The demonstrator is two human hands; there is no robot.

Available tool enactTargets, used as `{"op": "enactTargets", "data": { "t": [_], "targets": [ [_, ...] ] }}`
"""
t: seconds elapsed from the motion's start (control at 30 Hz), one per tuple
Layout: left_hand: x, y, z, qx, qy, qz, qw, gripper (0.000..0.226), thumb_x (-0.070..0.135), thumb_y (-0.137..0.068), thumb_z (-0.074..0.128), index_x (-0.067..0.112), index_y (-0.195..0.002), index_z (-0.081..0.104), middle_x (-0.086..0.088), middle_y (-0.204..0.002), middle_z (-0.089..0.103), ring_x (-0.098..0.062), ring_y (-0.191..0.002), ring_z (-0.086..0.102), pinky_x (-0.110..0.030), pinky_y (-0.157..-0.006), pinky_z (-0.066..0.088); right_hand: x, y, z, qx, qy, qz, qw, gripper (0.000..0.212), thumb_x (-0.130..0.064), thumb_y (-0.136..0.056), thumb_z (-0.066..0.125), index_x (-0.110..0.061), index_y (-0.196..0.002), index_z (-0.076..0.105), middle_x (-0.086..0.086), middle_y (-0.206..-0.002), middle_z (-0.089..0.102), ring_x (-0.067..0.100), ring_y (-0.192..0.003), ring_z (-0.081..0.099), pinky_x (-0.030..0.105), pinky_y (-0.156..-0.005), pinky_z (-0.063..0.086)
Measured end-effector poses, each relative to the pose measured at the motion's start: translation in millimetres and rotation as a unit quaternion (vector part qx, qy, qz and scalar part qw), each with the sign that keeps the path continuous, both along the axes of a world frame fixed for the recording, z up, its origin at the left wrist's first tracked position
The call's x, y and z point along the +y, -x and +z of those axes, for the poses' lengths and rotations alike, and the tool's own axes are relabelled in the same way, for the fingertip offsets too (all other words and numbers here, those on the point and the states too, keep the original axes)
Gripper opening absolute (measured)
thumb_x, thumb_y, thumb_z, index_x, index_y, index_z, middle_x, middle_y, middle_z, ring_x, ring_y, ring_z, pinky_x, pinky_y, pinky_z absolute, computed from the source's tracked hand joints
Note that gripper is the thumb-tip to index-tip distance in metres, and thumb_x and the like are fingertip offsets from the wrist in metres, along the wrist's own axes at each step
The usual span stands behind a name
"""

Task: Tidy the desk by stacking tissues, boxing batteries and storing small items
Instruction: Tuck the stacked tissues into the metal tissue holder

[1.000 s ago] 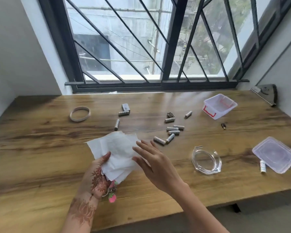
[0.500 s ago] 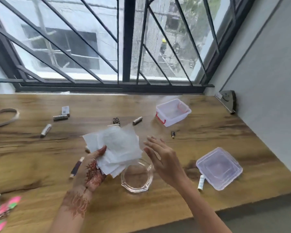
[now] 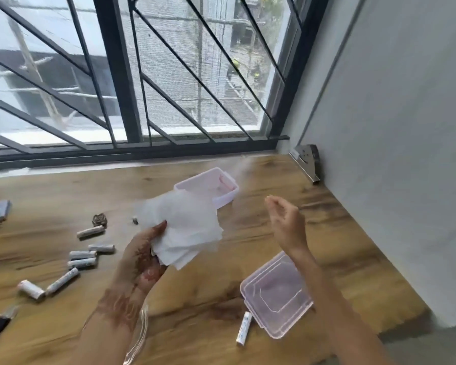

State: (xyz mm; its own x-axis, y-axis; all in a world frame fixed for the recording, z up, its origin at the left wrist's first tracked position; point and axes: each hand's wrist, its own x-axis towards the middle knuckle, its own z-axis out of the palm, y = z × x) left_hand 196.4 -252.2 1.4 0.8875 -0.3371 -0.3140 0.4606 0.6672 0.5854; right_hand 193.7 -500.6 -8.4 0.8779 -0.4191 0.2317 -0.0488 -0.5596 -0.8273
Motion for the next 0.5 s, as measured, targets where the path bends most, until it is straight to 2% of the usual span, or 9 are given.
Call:
{"op": "enactTargets", "data": {
  "t": [0.03, 0.1, 0.2, 0.23, 0.3, 0.37, 0.4, 0.47, 0.5],
  "targets": [
    [-9, -5, 6, -0.002, 0.005, -0.007, 1.0, 0.053, 0.013, -0.097, 0.033, 0.011, -0.068, 0.077, -0.007, -0.081, 0.075, -0.019, -0.072, 0.072, -0.033, -0.059, 0.059, -17, -14, -1, -0.005, 0.002, -0.036, 0.999, 0.027, -0.023, -0.092, 0.055, -0.005, -0.109, 0.065, 0.007, -0.104, 0.069, 0.02, -0.099, 0.062, 0.02, -0.082, 0.044],
    [-19, -23, 6, -0.008, 0.008, -0.003, 1.0, 0.055, 0.013, -0.098, 0.03, 0.009, -0.069, 0.077, -0.009, -0.079, 0.075, -0.02, -0.069, 0.072, -0.031, -0.051, 0.057, -51, -43, -6, 0.02, 0.008, -0.1, 0.995, 0.027, -0.024, -0.092, 0.055, -0.005, -0.109, 0.063, 0.012, -0.105, 0.068, 0.026, -0.101, 0.06, 0.027, -0.082, 0.043],
    [-34, -52, 5, 0.028, -0.01, 0.0, 1.0, 0.042, 0.014, -0.096, 0.036, 0.003, -0.086, 0.075, -0.011, -0.089, 0.074, -0.021, -0.076, 0.072, -0.032, -0.052, 0.057, -96, -85, -19, 0.051, 0.0, -0.153, 0.987, 0.035, -0.026, -0.09, 0.056, -0.003, -0.116, 0.057, 0.017, -0.115, 0.062, 0.032, -0.109, 0.056, 0.036, -0.092, 0.043],
    [-39, -61, 7, 0.032, -0.014, -0.011, 0.999, 0.041, 0.014, -0.096, 0.037, 0.004, -0.086, 0.075, -0.01, -0.09, 0.074, -0.02, -0.077, 0.072, -0.031, -0.054, 0.057, -112, -100, -24, 0.053, 0.001, -0.168, 0.984, 0.037, -0.026, -0.089, 0.057, -0.002, -0.117, 0.055, 0.02, -0.116, 0.061, 0.034, -0.11, 0.055, 0.039, -0.093, 0.043],
    [-47, -78, 6, 0.041, -0.039, -0.01, 0.998, 0.025, 0.014, -0.088, 0.051, 0.004, -0.095, 0.073, -0.011, -0.098, 0.073, -0.019, -0.083, 0.071, -0.031, -0.059, 0.058, -135, -126, -28, 0.066, 0.008, -0.199, 0.978, 0.038, -0.024, -0.087, 0.06, 0.001, -0.115, 0.054, 0.022, -0.114, 0.061, 0.036, -0.107, 0.055, 0.037, -0.089, 0.041],
    [-52, -94, 2, 0.057, -0.051, -0.001, 0.997, 0.05, 0.016, -0.071, 0.069, 0.003, -0.118, 0.06, -0.014, -0.116, 0.066, -0.024, -0.1, 0.066, -0.038, -0.069, 0.059, -156, -150, -32, 0.083, 0.011, -0.228, 0.97, 0.043, -0.024, -0.085, 0.062, 0.003, -0.117, 0.052, 0.023, -0.116, 0.059, 0.036, -0.109, 0.054, 0.037, -0.089, 0.041],
    [-55, -103, -2, 0.07, -0.057, 0.007, 0.996, 0.054, 0.016, -0.073, 0.067, 0.003, -0.124, 0.055, -0.014, -0.121, 0.063, -0.025, -0.108, 0.062, -0.042, -0.074, 0.057, -163, -160, -34, 0.092, 0.013, -0.24, 0.966, 0.047, -0.025, -0.084, 0.064, 0.004, -0.119, 0.05, 0.023, -0.119, 0.057, 0.036, -0.112, 0.052, 0.038, -0.091, 0.04],
    [-58, -115, -9, 0.088, -0.076, 0.019, 0.993, 0.046, 0.014, -0.082, 0.058, 0.004, -0.126, 0.054, -0.014, -0.124, 0.062, -0.025, -0.108, 0.062, -0.042, -0.076, 0.055, -174, -177, -39, 0.105, 0.035, -0.253, 0.961, 0.053, -0.025, -0.084, 0.065, 0.006, -0.123, 0.046, 0.024, -0.125, 0.053, 0.035, -0.119, 0.046, 0.038, -0.096, 0.036],
    [-60, -119, -12, 0.091, -0.084, 0.015, 0.992, 0.051, 0.015, -0.076, 0.065, 0.004, -0.124, 0.055, -0.014, -0.122, 0.063, -0.024, -0.104, 0.064, -0.041, -0.073, 0.057, -180, -185, -41, 0.113, 0.045, -0.259, 0.958, 0.055, -0.024, -0.083, 0.066, 0.007, -0.123, 0.044, 0.025, -0.128, 0.05, 0.034, -0.123, 0.042, 0.038, -0.099, 0.034]
  ]
}}
